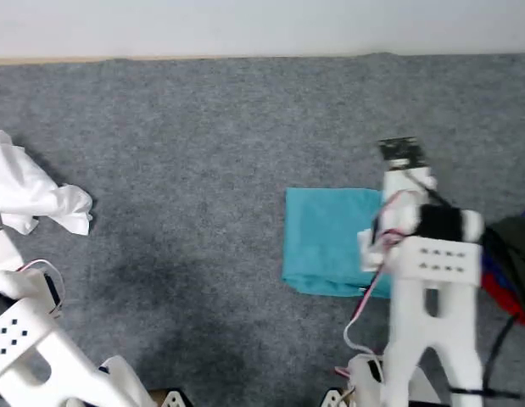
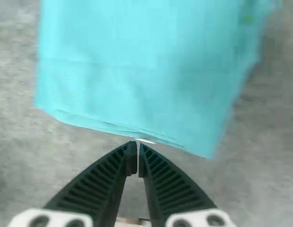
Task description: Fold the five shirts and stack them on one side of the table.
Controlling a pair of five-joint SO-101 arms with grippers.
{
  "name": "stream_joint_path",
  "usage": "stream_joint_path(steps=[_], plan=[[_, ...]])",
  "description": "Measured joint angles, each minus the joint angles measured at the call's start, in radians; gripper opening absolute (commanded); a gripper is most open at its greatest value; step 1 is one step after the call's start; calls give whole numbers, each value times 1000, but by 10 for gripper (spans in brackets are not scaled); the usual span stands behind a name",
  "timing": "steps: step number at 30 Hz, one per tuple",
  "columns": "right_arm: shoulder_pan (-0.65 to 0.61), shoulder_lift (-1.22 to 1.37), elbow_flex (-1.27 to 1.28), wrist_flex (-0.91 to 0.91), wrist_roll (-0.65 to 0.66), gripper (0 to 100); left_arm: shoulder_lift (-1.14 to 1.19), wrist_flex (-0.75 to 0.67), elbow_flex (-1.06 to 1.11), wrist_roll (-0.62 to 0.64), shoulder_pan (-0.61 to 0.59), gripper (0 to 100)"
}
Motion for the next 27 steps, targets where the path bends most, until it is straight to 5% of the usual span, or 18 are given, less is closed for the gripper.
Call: stream_joint_path(steps=[7,14,27], plan=[[-222,64,172,-221,-180,10,0,0,0,0,0,4],[-245,241,273,-448,-196,10,0,0,0,0,0,4],[-253,213,169,-381,-196,10,0,0,0,0,0,4]])
